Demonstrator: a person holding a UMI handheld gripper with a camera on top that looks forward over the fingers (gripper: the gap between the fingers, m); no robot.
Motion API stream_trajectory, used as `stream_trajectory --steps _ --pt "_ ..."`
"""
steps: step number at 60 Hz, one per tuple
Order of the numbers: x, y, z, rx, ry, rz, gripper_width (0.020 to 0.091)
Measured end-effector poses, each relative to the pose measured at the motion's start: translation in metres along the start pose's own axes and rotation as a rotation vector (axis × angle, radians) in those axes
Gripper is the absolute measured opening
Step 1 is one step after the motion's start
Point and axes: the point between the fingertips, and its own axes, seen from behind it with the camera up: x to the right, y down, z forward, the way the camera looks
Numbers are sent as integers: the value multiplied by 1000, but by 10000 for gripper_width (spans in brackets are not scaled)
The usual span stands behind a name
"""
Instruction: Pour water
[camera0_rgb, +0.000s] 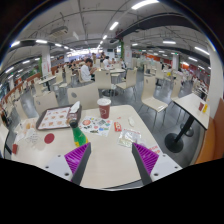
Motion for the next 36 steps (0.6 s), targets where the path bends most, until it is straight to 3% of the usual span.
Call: stream_trajectory --steps 13,20,26,36 --pt "29 10 20 12 22 -2 838" --pt "26 17 30 65 -50 -11 841" --pt "-7 23 43 149 -125 -17 838" --pt "-85 41 91 202 -237 -14 842"
